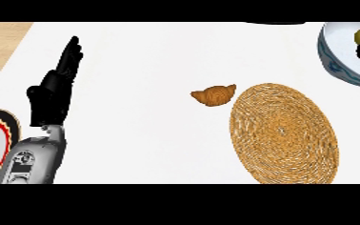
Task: Pick the lemon from the placemat and place it in the bowl
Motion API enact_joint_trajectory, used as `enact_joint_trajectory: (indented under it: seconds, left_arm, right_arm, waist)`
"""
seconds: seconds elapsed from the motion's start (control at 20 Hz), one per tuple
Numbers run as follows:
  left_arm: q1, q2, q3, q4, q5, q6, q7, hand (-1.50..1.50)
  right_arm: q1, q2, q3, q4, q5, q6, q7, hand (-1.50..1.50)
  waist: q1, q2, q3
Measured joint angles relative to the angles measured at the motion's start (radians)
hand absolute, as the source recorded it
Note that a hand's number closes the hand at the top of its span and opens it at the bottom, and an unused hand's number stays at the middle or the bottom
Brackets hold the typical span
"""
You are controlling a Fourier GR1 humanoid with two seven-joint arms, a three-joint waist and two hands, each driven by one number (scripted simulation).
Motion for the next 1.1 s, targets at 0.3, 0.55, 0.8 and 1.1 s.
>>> enact_joint_trajectory:
  seconds: [0.3, 0.55, 0.8, 1.1]
  left_arm:
    - [-0.005, -0.008, -0.001, 0.018, 0.006, -0.007, -0.022, 0.00]
    - [-0.006, -0.005, 0.001, 0.020, 0.009, -0.015, -0.025, 0.00]
    - [-0.005, -0.003, 0.004, 0.009, 0.009, -0.017, -0.021, 0.00]
    - [0.002, -0.013, 0.002, 0.022, -0.003, -0.005, -0.028, 0.00]
  right_arm:
    - [-0.044, -0.033, -0.086, 0.157, -0.082, 0.057, -0.078, -1.50]
    - [-0.049, -0.046, -0.160, 0.216, -0.168, 0.137, -0.206, -1.50]
    - [-0.058, -0.059, -0.232, 0.241, -0.245, 0.172, -0.326, -1.50]
    - [-0.053, -0.112, -0.314, 0.275, -0.330, 0.242, -0.413, -1.50]
  waist:
    - [0.016, 0.010, 0.003]
    - [0.020, 0.012, 0.005]
    - [0.021, 0.011, 0.005]
    - [0.005, 0.005, 0.003]
